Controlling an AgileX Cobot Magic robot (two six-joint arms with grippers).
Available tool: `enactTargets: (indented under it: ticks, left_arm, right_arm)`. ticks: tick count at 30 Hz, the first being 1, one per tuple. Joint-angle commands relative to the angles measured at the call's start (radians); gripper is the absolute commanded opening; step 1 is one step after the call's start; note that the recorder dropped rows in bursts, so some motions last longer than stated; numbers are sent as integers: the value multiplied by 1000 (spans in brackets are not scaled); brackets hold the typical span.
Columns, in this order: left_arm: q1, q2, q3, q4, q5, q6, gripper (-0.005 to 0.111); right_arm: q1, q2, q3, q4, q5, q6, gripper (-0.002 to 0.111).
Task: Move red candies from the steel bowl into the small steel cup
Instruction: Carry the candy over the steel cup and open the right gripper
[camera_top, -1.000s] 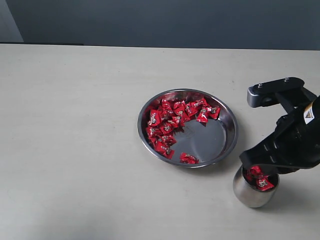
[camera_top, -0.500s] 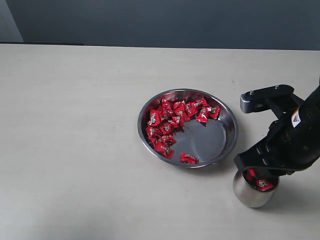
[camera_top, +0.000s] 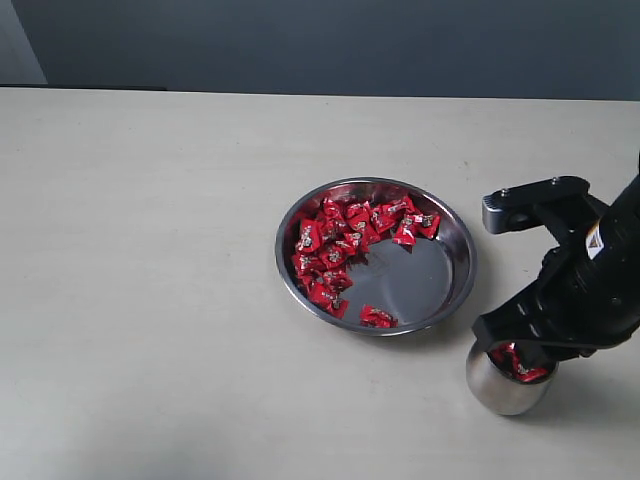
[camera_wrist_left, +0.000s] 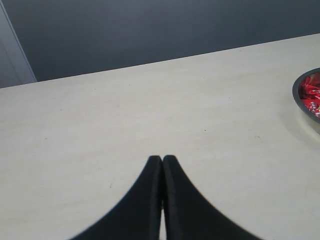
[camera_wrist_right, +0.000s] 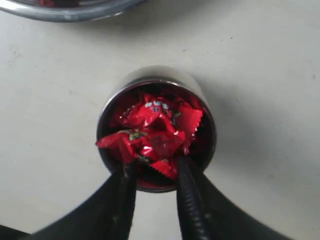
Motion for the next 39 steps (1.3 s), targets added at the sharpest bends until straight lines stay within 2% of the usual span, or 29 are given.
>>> enactTargets:
  ticks: [1, 39]
  left_arm:
    - [-8, -4, 1, 2, -7, -6, 0]
    - [-8, -4, 1, 2, -7, -6, 0]
  right_arm:
    - [-6, 1, -1, -13, 12, -3, 29]
    - [-6, -40, -1, -10, 91, -3, 29]
